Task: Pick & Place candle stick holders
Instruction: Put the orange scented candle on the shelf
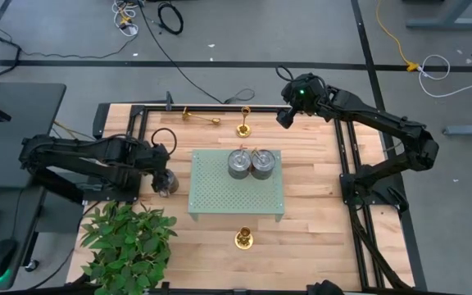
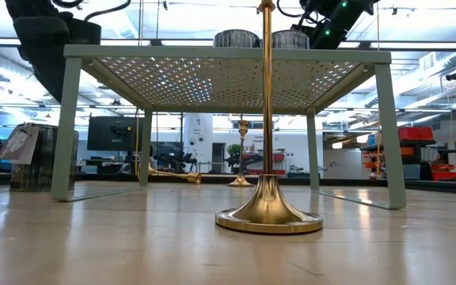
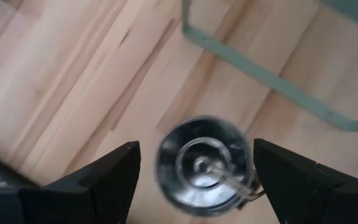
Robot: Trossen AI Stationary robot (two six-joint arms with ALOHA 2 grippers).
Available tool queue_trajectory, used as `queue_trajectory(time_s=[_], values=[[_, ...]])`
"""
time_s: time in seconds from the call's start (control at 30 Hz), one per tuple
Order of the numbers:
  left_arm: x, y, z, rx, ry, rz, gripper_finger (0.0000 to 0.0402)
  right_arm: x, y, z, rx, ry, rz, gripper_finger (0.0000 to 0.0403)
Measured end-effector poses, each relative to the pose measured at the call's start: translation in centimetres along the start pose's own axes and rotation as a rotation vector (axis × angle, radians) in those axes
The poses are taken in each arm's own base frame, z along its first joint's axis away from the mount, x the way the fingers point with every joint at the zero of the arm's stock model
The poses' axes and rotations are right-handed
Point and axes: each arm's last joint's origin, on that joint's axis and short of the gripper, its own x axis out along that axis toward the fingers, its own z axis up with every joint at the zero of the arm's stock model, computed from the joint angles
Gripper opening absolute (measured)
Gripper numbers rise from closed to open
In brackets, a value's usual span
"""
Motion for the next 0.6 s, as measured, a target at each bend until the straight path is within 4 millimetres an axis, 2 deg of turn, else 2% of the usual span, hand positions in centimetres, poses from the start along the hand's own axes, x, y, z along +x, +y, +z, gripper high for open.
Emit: queue_trajectory(time_s=[0.13, 0.3, 0.6], values=[[0.0, -0.02, 0.02, -0.001, -0.001, -0.003, 0.0339, 0.0, 0.0, 0.0, 0.0, 0.0, 0.0, 0.04], [0.0, 0.06, -0.09, -0.001, 0.006, 0.011, 0.0392, 0.0, 0.0, -0.01, 0.0, 0.001, 0.001, 0.04], [-0.01, 0.35, -0.58, -0.061, 0.054, 0.042, 0.0397, 0.01, 0.01, -0.03, -0.001, 0.002, 0.002, 0.04]])
